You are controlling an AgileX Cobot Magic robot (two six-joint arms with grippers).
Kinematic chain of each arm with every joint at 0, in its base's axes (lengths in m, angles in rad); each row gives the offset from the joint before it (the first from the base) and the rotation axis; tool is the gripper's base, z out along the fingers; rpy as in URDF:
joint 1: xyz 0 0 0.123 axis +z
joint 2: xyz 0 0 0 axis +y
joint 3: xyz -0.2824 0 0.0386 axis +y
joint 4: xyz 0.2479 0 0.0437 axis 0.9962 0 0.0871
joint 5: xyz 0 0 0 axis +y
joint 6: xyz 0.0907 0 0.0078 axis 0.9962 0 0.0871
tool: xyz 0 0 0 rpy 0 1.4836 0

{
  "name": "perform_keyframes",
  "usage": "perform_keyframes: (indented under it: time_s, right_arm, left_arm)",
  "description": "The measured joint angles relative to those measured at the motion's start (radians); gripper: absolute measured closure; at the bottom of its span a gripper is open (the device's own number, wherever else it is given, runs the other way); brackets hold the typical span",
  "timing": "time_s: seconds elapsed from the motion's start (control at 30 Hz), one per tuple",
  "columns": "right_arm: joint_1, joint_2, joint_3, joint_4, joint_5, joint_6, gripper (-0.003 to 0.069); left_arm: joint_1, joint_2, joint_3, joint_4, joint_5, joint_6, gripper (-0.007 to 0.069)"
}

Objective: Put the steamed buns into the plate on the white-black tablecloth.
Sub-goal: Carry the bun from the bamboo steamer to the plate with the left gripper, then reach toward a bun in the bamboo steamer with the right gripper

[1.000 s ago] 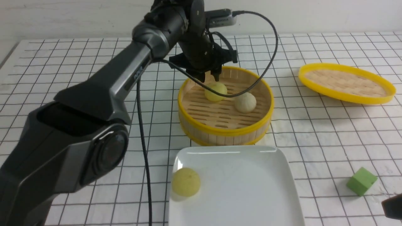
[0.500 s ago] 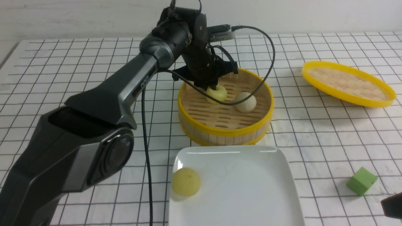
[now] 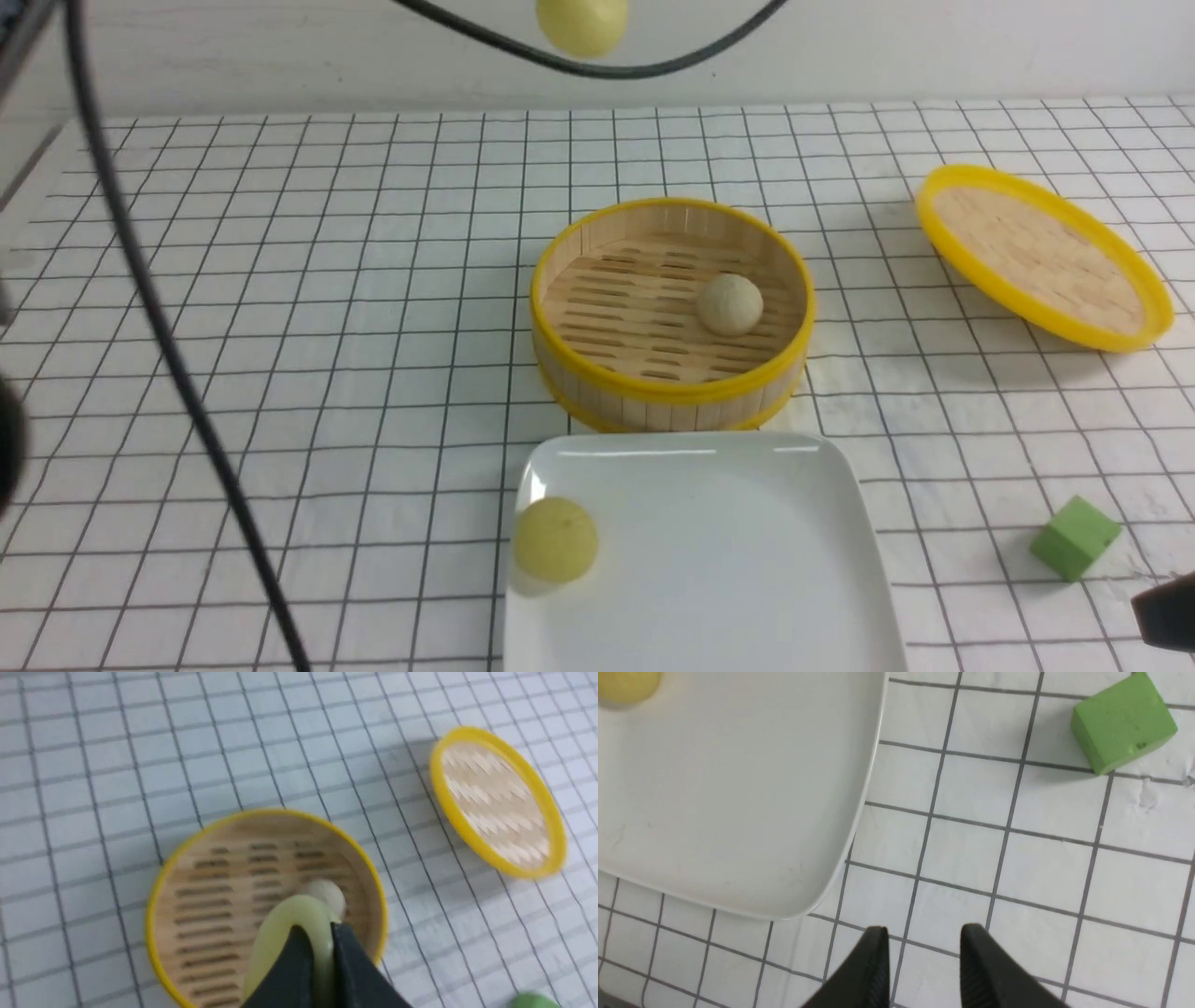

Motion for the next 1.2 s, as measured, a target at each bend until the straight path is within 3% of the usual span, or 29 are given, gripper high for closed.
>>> perform_keyframes:
  time_s: [0.1, 0.17, 0.2, 0.27, 0.3, 0.37, 0.6, 0.77, 0.87, 0.9, 1.1, 1.2]
  right_arm:
    - [0.0, 0.0, 0.0, 0.0, 0.006, 0.0, 0.0421]
    - [0.0, 0.0, 0.0, 0.001, 0.006, 0.0, 0.0421]
    - [0.0, 0.0, 0.0, 0.001, 0.009, 0.0, 0.0421]
    - [0.0, 0.0, 0.0, 0.004, 0.009, 0.0, 0.0421]
    - [0.0, 0.0, 0.0, 0.007, 0.009, 0.0, 0.0421]
    - [0.0, 0.0, 0.0, 0.011, 0.009, 0.0, 0.0421]
    - [0.0, 0.0, 0.0, 0.022, 0.009, 0.0, 0.0421]
    - [0.0, 0.0, 0.0, 0.026, 0.009, 0.0, 0.0421]
    - [0.0, 0.0, 0.0, 0.027, 0.009, 0.0, 0.0421]
    - [0.0, 0.0, 0.0, 0.028, 0.009, 0.0, 0.0421]
    - [0.0, 0.0, 0.0, 0.041, 0.01, 0.0, 0.0421]
    - [0.001, 0.0, 0.0, 0.052, 0.02, -0.004, 0.0421]
  left_arm:
    - [-0.04, -0.113, 0.314, -0.104, 0.0, 0.057, 0.0602]
    - [-0.068, -0.141, 0.453, -0.121, 0.0, 0.072, 0.0602]
    - [-0.107, -0.166, 0.632, -0.13, -0.024, 0.077, 0.0602]
    - [-0.13, -0.18, 0.727, -0.135, -0.069, 0.079, 0.0602]
    - [-0.174, -0.203, 0.893, -0.161, -0.169, 0.081, 0.0602]
    - [-0.204, -0.218, 1.011, -0.191, -0.268, 0.082, 0.0602]
    - [-0.272, -0.227, 1.242, -0.231, -0.5, 0.083, 0.0595]
    - [-0.273, -0.227, 1.27, -0.209, -0.555, 0.083, 0.0561]
    - [-0.273, -0.227, 1.273, -0.165, -0.564, 0.083, 0.0477]
    - [-0.273, -0.227, 1.273, -0.137, -0.564, 0.078, 0.0403]
    - [-0.273, -0.245, 1.273, -0.049, -0.563, 0.011, 0.0162]
    - [-0.273, -0.305, 1.273, 0.02, -0.556, -0.023, 0.0092]
